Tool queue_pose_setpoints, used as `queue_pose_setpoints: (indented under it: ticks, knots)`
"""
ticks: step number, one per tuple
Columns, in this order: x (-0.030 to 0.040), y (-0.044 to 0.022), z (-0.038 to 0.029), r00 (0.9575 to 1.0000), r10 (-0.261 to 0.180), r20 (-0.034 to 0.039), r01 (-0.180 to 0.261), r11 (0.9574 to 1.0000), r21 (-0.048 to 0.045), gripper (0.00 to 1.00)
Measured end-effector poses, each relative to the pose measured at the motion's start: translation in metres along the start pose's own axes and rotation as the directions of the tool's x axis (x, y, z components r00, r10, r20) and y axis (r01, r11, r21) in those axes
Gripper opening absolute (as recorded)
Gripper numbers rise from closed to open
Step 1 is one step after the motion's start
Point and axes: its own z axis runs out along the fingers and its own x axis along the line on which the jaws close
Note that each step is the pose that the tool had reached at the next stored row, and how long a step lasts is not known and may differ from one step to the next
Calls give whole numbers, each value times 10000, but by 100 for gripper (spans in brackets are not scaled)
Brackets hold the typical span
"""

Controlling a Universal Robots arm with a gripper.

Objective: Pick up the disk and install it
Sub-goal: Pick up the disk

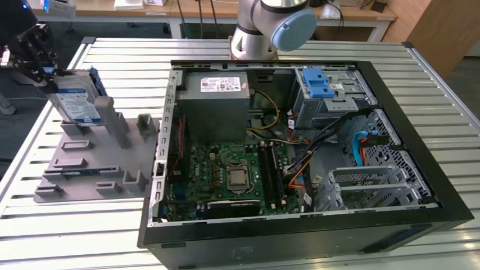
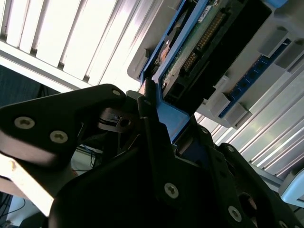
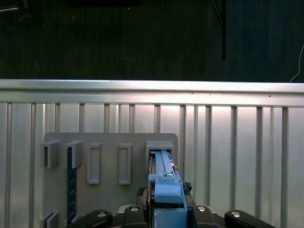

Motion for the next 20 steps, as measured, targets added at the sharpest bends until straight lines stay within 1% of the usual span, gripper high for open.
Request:
queue_pose_setpoints:
  ticks: [2, 5, 9, 11, 12, 16, 20]
  knots:
    - [0, 0, 2, 10000, 0, -1, 0, 10000, -1, 37]
    - [-1, 0, 36, 10000, 0, -3, 0, 10000, 3, 37]
    - [-1, 1, 52, 10000, 0, -6, 0, 10000, -2, 37]
    - [-1, 0, 62, 10000, 0, -4, 0, 10000, 3, 38]
    - [-1, 1, 66, 10000, 1, -4, -1, 10000, 1, 44]
    - [2, 8, 92, 10000, 1, -3, -1, 10000, 3, 44]
    - [2, 15, 137, 10000, 0, -4, 0, 10000, 1, 44]
